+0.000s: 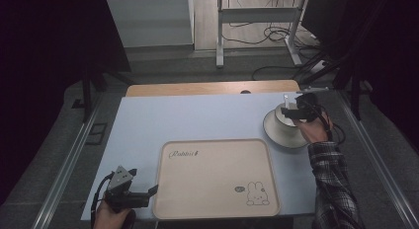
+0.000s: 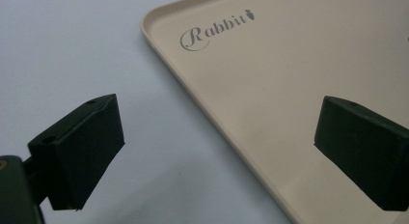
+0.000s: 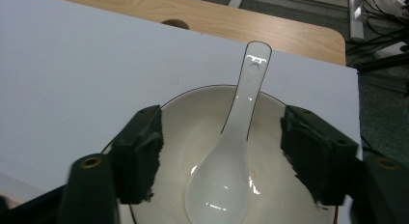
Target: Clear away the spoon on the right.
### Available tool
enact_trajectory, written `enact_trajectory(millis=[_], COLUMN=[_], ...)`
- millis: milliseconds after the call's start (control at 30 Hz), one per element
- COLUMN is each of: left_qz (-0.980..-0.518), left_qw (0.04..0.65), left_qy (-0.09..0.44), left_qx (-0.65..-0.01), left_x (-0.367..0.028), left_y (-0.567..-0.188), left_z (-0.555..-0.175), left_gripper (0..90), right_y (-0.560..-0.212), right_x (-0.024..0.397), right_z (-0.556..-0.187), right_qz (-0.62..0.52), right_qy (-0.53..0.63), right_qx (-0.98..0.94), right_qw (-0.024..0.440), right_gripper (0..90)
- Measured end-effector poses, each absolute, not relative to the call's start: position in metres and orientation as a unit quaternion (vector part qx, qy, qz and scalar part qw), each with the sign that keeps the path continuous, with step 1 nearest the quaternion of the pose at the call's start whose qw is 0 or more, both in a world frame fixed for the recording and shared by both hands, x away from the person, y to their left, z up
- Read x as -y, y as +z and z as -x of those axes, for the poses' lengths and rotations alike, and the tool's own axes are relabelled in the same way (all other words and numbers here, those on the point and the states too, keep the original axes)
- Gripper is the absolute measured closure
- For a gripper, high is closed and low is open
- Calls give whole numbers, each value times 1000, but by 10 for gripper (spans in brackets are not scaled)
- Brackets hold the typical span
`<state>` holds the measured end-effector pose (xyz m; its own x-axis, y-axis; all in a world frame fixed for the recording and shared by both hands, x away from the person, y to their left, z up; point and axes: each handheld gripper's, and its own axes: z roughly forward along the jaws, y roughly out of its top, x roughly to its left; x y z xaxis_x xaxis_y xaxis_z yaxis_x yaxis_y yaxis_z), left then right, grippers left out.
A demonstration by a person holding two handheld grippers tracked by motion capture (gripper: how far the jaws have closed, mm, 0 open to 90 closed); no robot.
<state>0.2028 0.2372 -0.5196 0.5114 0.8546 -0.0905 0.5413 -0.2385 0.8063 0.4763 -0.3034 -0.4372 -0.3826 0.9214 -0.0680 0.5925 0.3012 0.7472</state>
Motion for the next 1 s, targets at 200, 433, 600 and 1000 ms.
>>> enact_trajectory(millis=[200,433,600,1000], left_qz=[-764,-764,-765,-766], left_qw=[415,415,414,414], left_qy=[189,189,189,191], left_qx=[-456,-456,-455,-453], left_x=[-237,-237,-237,-236], left_y=[-520,-520,-520,-520], left_z=[-203,-203,-203,-202], left_gripper=[32,32,32,32], right_y=[-445,-459,-466,-464], right_x=[300,297,295,289], right_z=[-489,-502,-507,-507], right_qz=[-513,-533,-542,-544], right_qy=[304,273,275,276], right_qx=[-762,-756,-747,-749], right_qw=[255,265,268,259], right_gripper=[527,599,641,743])
